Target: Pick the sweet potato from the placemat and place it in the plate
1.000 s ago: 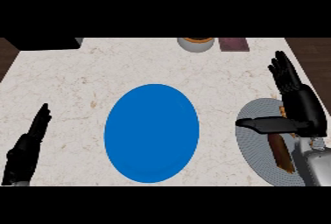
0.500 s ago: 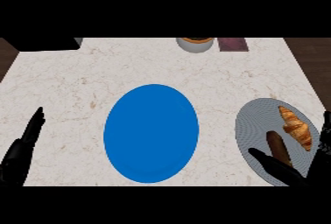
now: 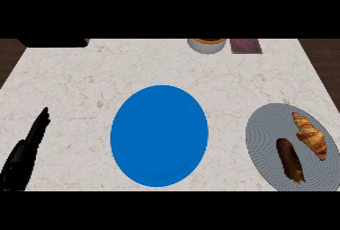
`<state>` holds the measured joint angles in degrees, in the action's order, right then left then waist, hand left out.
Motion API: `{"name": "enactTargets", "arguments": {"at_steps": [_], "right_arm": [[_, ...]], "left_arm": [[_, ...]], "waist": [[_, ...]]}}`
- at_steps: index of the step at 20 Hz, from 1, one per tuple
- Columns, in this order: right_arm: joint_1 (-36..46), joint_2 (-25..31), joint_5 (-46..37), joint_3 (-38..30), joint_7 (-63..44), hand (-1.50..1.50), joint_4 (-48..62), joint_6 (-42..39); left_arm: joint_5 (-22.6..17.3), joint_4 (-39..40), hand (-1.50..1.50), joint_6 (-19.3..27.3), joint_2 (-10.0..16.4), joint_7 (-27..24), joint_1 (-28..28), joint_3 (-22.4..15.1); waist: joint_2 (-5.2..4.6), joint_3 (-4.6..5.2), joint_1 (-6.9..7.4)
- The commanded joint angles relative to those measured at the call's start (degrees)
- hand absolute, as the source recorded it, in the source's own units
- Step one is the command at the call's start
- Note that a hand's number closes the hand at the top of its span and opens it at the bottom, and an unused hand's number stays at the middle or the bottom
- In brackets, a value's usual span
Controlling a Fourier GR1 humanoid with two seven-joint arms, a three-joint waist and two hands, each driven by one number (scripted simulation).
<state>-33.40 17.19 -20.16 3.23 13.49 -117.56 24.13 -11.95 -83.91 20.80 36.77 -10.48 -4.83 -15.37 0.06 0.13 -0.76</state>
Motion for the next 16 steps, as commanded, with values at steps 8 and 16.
{"name": "enactTargets", "arguments": {"at_steps": [8, 16], "right_arm": [[2.87, 8.39, -16.21, -1.79, -36.24, -1.50, -8.56, -14.00], [17.29, 10.07, -16.45, 0.96, -52.61, -1.50, -2.75, -28.97]], "left_arm": [[0.94, 2.56, 0.00, -2.72, -1.09, -0.54, 2.42, 1.33], [3.15, -3.23, 0.00, -1.20, -2.30, 1.26, -1.47, 1.40]], "waist": [[-0.42, 0.01, 1.47], [-0.11, -0.11, 2.19]]}}
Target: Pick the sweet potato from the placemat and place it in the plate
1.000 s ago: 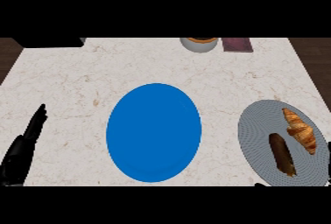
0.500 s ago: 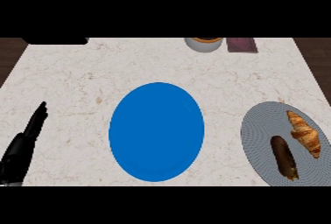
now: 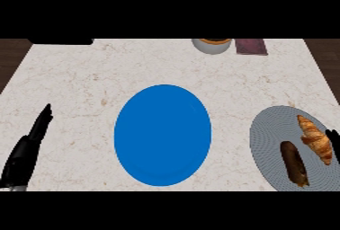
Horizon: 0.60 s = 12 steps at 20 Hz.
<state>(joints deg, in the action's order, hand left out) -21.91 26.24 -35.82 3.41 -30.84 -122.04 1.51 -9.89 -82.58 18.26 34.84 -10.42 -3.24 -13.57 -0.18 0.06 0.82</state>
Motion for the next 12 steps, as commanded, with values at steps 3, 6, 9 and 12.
{"name": "enactTargets", "arguments": {"at_steps": [3, 6, 9, 12], "right_arm": [[7.51, 2.48, -2.22, 1.97, -8.08, -1.50, 7.04, -9.80], [8.94, 5.46, 1.66, -2.31, -3.85, -1.50, 12.91, -13.77], [10.67, 4.42, 1.72, -3.87, 0.53, -1.50, 18.10, -14.11], [12.06, 4.44, -0.05, -3.34, 2.78, -1.50, 20.09, -16.17]], "left_arm": [[-0.32, -2.66, 0.00, -2.14, 0.62, 0.72, -2.92, 1.23], [2.02, -1.98, 0.00, -0.36, -1.99, 2.43, -0.45, 0.54], [3.56, -0.35, 0.00, -0.77, -3.84, -0.11, -1.18, 2.19], [3.41, -0.29, 0.00, -3.84, -3.13, 2.28, -0.13, 4.30]], "waist": [[0.10, -0.05, 0.47], [0.10, -0.08, -0.38], [0.14, -0.08, -0.63], [0.15, -0.07, -0.77]]}}
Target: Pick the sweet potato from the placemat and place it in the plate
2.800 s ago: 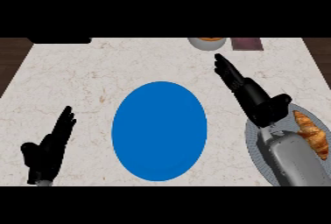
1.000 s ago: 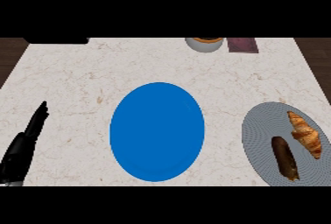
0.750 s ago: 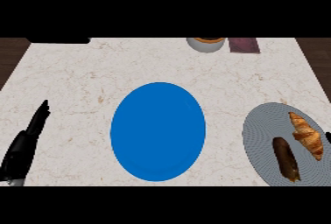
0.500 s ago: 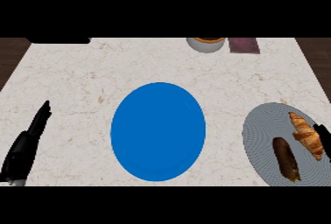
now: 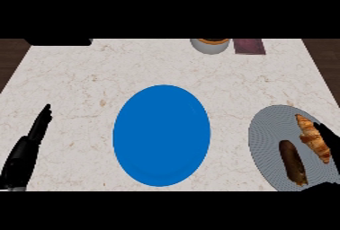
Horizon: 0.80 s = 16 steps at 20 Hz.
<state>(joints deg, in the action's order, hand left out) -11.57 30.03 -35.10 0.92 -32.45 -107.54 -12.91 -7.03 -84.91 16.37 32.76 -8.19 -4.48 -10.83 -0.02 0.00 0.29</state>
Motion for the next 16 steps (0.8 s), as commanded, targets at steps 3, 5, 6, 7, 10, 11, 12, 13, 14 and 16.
{"name": "enactTargets", "arguments": {"at_steps": [3, 5, 6, 7, 10, 11, 12, 13, 14, 16], "right_arm": [[2.13, -1.29, -1.77, -1.53, 4.51, -1.50, 6.76, -3.00], [1.64, -2.66, -2.66, -0.66, 6.84, -1.50, 8.34, -2.61], [3.45, -6.09, -5.59, 3.26, 4.86, -1.50, 11.44, 0.00], [2.70, -6.11, -4.55, 2.12, 4.35, -1.50, 8.81, -2.24], [4.71, -5.57, -4.52, 0.62, 4.64, -1.50, 11.34, -5.46], [3.08, -5.20, -5.27, -0.95, 8.91, -1.50, 14.24, -2.43], [2.71, -4.64, -4.88, -0.77, 6.39, -1.50, 12.11, -4.41], [8.15, -5.69, -5.50, -1.56, 7.69, -1.50, 18.97, -3.55], [8.36, -6.77, -8.19, -0.29, 11.80, -1.50, 24.20, 1.00], [3.24, -5.32, -6.93, -2.68, 12.02, -1.50, 18.09, -1.72]], "left_arm": [[2.94, -2.49, 0.00, -1.69, -1.66, 1.36, -2.34, 2.79], [3.25, 1.35, 0.00, -3.33, -3.33, -0.34, 0.06, 3.74], [3.83, 3.33, 0.00, -3.36, -3.20, 0.41, 2.55, 3.44], [4.47, -0.86, 0.00, -3.02, -4.13, 2.01, -0.36, 3.60], [6.17, 1.30, 0.00, -4.61, -5.31, 0.40, 0.30, 4.76], [6.52, -2.09, 0.00, -4.39, -4.76, 1.47, -1.94, 5.28], [1.91, 0.14, 0.00, -9.31, -0.76, -1.42, -1.65, 9.85], [7.02, -0.90, 0.00, -4.58, -6.12, -1.84, -3.57, 5.56], [6.50, -1.21, 0.00, -5.97, -4.92, -0.07, -2.55, 6.30], [8.78, 0.06, 0.00, -6.15, -7.08, 2.88, 1.32, 6.27]], "waist": [[0.07, -0.01, -0.17], [0.04, -0.01, -0.30], [-0.02, -0.01, -0.24], [0.05, -0.01, -0.21], [0.04, 0.00, -0.24], [0.06, -0.02, -0.19], [0.06, 0.00, -0.18], [0.02, -0.01, 0.02], [-0.01, -0.03, 0.06], [0.04, -0.01, -0.43]]}}
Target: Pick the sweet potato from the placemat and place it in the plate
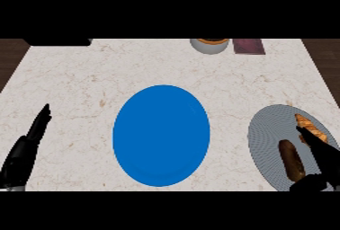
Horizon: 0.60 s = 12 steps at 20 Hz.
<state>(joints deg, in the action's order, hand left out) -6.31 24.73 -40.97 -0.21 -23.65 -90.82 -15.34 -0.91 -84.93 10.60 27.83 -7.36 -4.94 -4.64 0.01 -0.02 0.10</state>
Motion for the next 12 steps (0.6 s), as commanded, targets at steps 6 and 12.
{"name": "enactTargets", "arguments": {"at_steps": [6, 12], "right_arm": [[4.03, -2.30, -3.31, -3.08, 5.08, -1.50, 8.42, 0.46], [3.69, -3.42, -4.19, -3.61, 12.78, 1.50, 13.34, 5.48]], "left_arm": [[5.05, 0.59, 0.00, -2.52, -5.20, -0.36, 0.44, 3.56], [5.00, -1.85, 0.00, -5.57, -4.08, -0.39, -2.69, 5.59]], "waist": [[0.00, 0.01, -0.03], [0.00, -0.01, 0.16]]}}
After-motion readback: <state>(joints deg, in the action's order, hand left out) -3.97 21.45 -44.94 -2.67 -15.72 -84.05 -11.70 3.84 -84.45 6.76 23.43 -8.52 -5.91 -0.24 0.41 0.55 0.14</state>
